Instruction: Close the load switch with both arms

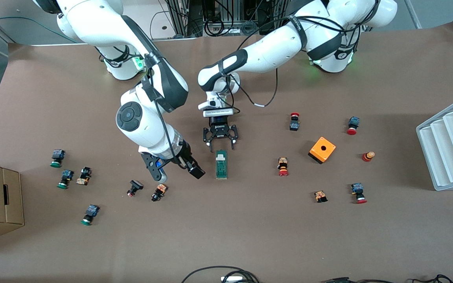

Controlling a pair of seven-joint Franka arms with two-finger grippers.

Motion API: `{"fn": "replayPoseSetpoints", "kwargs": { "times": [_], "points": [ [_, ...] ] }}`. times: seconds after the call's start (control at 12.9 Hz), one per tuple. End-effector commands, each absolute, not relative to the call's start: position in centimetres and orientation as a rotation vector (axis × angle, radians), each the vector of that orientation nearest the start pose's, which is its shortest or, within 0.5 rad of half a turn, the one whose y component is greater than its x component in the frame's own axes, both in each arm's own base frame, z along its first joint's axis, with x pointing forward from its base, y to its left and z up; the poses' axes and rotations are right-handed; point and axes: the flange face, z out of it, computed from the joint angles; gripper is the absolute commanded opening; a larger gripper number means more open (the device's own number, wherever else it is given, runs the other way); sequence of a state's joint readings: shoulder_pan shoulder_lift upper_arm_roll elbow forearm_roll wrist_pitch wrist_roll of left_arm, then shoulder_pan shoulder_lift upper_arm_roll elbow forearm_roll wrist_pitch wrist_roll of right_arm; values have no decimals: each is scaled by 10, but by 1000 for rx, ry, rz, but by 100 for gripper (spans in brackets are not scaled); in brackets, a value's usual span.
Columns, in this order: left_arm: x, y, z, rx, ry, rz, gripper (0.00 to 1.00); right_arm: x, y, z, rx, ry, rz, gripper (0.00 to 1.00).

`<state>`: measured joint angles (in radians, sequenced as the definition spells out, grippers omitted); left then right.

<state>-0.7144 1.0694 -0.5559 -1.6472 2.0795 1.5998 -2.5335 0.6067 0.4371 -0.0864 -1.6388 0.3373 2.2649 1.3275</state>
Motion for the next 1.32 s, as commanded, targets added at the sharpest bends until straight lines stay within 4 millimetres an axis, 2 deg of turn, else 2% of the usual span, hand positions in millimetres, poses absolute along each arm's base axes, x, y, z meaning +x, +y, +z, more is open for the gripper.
{"fn": "replayPoseSetpoints", "kwargs": {
  "times": [0.0,0.46,0.62,0.77,0.93,1.24],
  "points": [
    [324,-575,61,-2424,-154,-1946,100,599,360,387,-2470,1368,112,100],
    [328,-580,51,-2452,-136,-1956,100,596,364,372,-2477,1391,140,100],
    [329,-581,51,-2455,-144,-1960,100,587,380,360,-2473,1443,159,100],
    [330,-580,51,-2455,-149,-1958,100,586,382,352,-2461,1476,164,100],
    [331,-580,51,-2455,-152,-1960,100,574,402,338,-2450,1508,166,100],
    [332,-580,52,-2454,-156,-1962,99,558,420,327,-2434,1563,181,100]
  ]
}}
